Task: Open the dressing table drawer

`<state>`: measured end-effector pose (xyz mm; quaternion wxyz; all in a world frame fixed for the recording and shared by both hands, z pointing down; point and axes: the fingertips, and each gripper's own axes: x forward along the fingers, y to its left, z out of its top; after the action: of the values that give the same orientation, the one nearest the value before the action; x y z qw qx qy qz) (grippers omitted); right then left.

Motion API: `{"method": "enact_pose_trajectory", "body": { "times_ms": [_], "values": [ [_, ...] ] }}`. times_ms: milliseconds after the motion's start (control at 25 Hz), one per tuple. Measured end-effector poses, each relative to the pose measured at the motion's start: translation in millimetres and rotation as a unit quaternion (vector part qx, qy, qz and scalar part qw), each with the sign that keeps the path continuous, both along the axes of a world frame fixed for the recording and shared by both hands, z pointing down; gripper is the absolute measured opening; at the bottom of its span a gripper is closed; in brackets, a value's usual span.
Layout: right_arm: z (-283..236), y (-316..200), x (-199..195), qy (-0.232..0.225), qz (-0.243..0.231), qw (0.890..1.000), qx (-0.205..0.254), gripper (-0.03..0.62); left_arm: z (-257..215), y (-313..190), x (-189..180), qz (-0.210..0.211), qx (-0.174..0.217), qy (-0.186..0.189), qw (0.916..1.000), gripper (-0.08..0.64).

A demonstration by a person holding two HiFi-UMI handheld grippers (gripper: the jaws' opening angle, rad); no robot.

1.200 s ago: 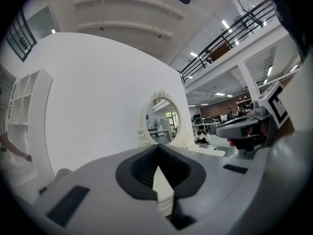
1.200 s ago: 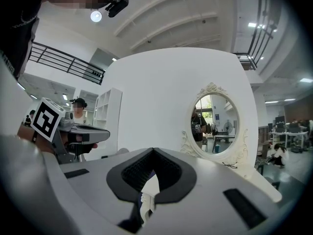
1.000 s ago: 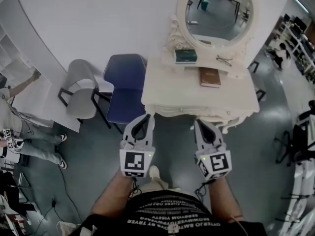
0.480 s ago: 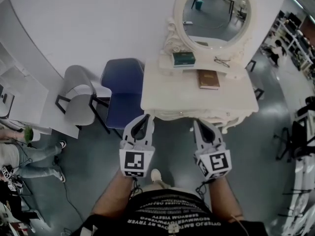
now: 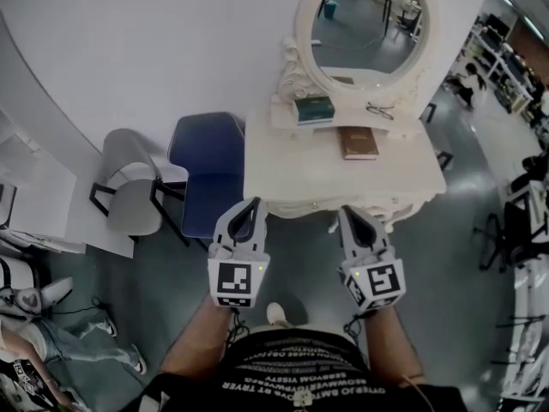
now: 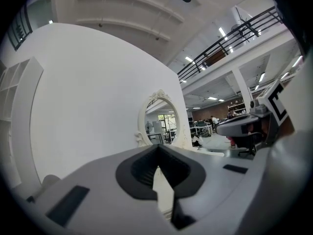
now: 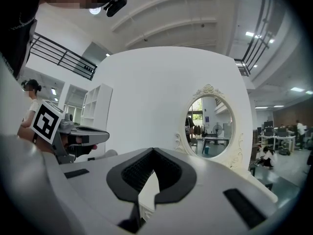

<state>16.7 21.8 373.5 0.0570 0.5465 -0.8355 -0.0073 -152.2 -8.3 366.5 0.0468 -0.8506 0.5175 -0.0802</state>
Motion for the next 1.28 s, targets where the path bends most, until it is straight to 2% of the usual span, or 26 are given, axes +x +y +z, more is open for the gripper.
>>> {"method": "enact_pose_trajectory", "body": {
  "times_ms": [400,880,1280],
  "values": [
    [-1.1,-2.5,4.0,-0.003,0.027,1.0,-0.007,0.002,6.4,-13.3,-5.0,0.02,-0.008,0.012,0.9997,0.003],
    [1.9,-12.0,3.2,-0.014,0.018,1.0,-0.016,0.002,11.5,-19.5,-14.0,0.006,-0.011,0.013,0.9998,0.002],
    [4.9,-41.9,15.9,-0.009,0.005,1.0,-0.012,0.002,12.5,-47.8,3.8,0.0,-0.012,0.009,0.9999,0.002]
  ]
}}
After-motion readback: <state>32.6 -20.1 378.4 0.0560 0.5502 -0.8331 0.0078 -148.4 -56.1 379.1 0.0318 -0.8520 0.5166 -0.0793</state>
